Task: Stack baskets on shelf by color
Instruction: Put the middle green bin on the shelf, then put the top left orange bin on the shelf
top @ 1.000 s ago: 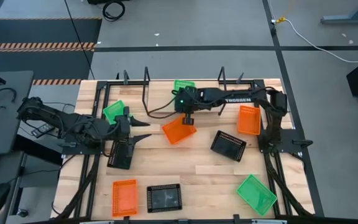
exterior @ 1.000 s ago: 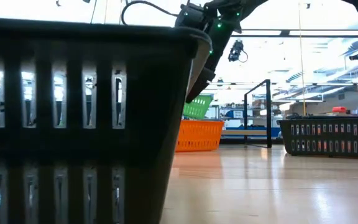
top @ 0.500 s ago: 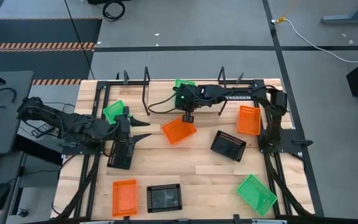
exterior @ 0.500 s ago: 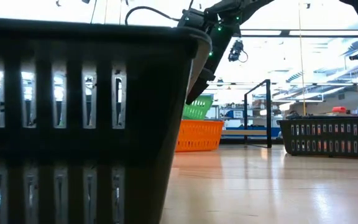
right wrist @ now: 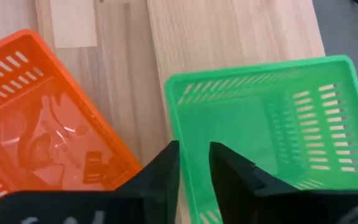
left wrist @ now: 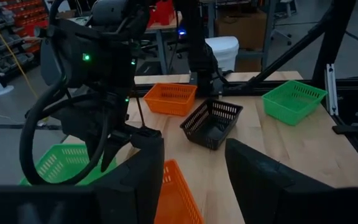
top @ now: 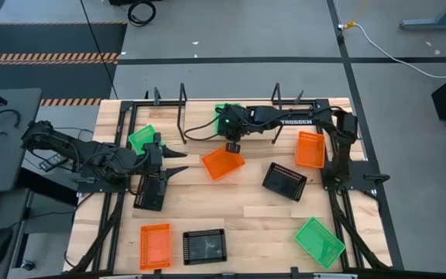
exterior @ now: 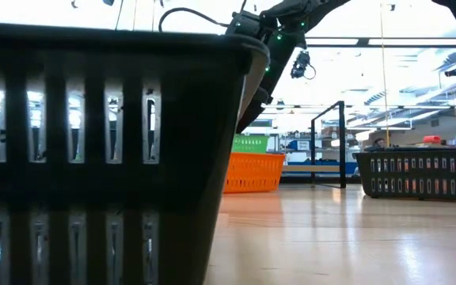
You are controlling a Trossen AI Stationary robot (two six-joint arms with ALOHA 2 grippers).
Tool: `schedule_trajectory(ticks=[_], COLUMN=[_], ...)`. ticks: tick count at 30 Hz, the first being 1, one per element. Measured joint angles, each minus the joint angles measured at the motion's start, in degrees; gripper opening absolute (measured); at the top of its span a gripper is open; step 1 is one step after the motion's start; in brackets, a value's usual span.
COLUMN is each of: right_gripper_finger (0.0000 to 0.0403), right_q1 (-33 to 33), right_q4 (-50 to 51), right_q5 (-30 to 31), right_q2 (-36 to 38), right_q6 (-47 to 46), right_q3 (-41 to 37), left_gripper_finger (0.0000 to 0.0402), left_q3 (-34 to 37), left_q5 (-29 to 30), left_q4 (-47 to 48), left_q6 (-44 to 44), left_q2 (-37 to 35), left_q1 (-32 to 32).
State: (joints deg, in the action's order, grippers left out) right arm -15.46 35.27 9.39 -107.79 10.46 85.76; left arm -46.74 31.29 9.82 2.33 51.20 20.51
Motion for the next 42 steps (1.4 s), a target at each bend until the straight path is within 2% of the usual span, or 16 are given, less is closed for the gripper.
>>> schedule_trajectory(ticks=[4, 9, 16, 19, 23, 30, 36, 40, 42], right_gripper_finger=[0.0115, 0.0120, 0.0119, 0.0119, 0.0122, 0.0145, 0.0159, 0.0161, 0.0161], right_q1=[0.00, 0.46, 4.95, 8.59, 12.64, 16.87, 18.92, 18.92, 18.75], right_q4=[-1.58, -3.84, -2.03, -1.77, -3.50, -1.70, -0.55, -2.92, -4.35], right_q5=[0.11, -0.02, -2.14, -3.24, -2.04, -1.55, -1.54, 2.62, 3.51], right_q2=[0.00, 0.00, 0.26, 0.27, 0.31, 0.30, 0.20, 0.11, 0.11], right_q6=[-0.02, -0.02, -0.42, -5.75, -20.62, -26.30, -18.59, -32.25, -34.95], right_q3=[0.00, -0.02, 0.12, 0.39, 0.48, 0.48, 0.48, 0.48, 0.27], left_gripper_finger=[0.0175, 0.0176, 0.0173, 0.0173, 0.0176, 0.0176, 0.0173, 0.0173, 0.0172], left_q3=[0.00, 0.00, 0.00, 0.00, 0.00, 0.00, 0.00, 0.00, 0.00], left_q5=[-0.02, -0.02, -0.04, -0.04, -0.04, -0.07, -0.15, -0.08, -0.04], left_q4=[0.00, 0.01, 1.95, 1.73, 0.82, 0.76, 0.81, 0.79, 0.81], left_q6=[0.02, 0.02, 0.37, 0.44, 0.46, 1.62, 1.80, 1.95, 1.97], left_q2=[0.00, 0.00, 0.00, 0.00, 0.00, 0.00, 0.00, 0.00, 0.00], left_q1=[0.00, 0.00, -0.04, -0.04, -0.04, 0.00, 0.00, 0.00, 0.00])
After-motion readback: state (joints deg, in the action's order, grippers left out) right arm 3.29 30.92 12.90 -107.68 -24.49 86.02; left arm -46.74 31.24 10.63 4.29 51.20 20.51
